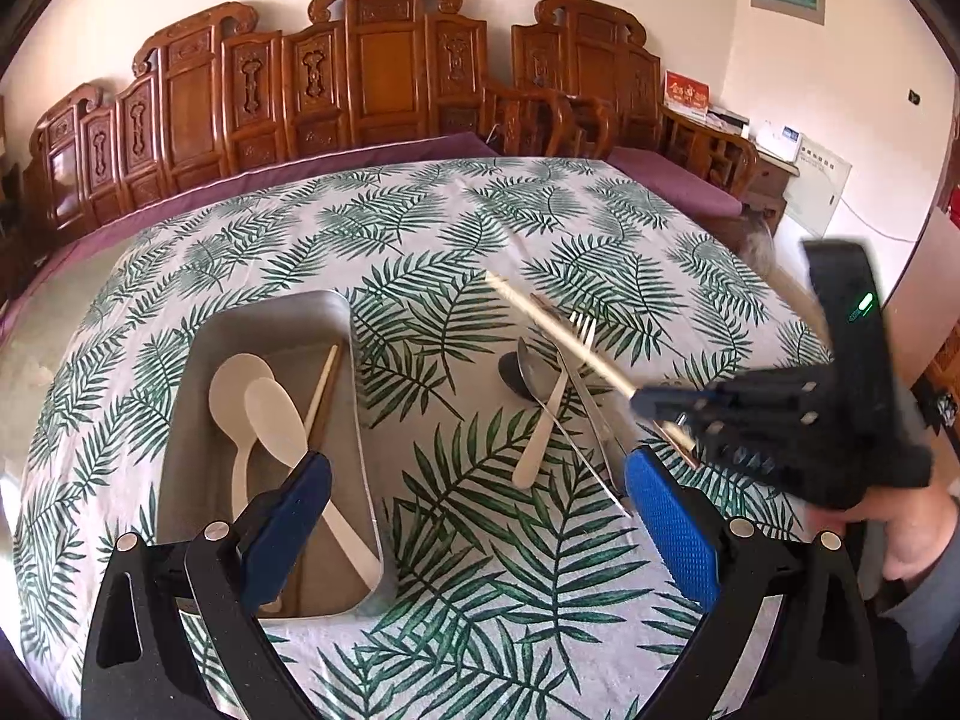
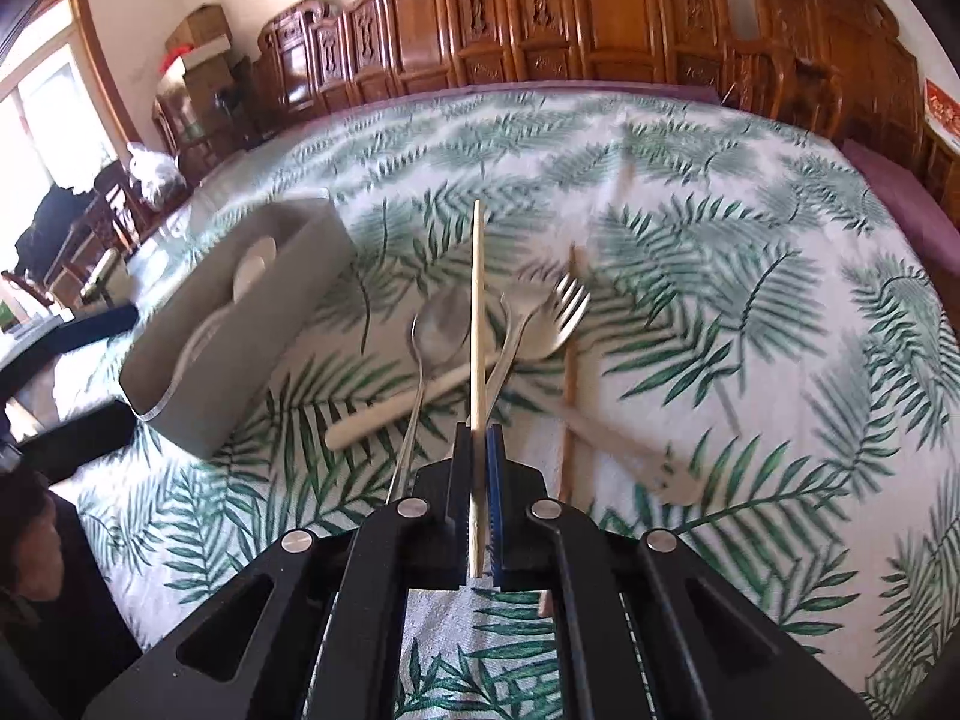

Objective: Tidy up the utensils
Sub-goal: 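Grasp a wooden chopstick with right tool while left tool grasps the metal spoon handle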

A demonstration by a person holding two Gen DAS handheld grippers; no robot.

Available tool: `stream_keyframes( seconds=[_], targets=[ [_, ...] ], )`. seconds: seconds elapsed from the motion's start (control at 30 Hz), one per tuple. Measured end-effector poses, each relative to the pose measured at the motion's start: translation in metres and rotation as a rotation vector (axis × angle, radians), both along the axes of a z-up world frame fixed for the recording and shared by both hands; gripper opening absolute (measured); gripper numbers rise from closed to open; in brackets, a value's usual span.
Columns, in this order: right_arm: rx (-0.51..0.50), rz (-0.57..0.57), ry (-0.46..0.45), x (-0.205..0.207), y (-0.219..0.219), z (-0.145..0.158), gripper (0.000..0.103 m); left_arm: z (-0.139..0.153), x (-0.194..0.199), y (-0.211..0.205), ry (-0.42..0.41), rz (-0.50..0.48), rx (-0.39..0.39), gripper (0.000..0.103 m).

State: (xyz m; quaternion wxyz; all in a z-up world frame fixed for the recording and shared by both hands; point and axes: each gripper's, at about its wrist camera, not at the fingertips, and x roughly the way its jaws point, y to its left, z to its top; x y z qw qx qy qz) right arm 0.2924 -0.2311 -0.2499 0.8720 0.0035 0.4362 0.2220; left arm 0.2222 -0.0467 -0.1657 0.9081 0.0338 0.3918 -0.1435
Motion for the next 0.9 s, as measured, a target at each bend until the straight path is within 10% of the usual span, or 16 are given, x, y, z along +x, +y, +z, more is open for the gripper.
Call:
stream_keyframes(
  seconds=[0.4,0.9],
  targets=[
    [-0.078,-0.055,-0.048,0.015,-0.033,-0.005,0.006,-0.016,0.006,-0.025,0.058,0.048,0.055,0.093],
    [-0.046,-0.113,-0.039,0.025,-0.062,-0.008,0.006,-0.055,0.04,-0.076,0.205,0.065,0.032,0.034]
  ],
)
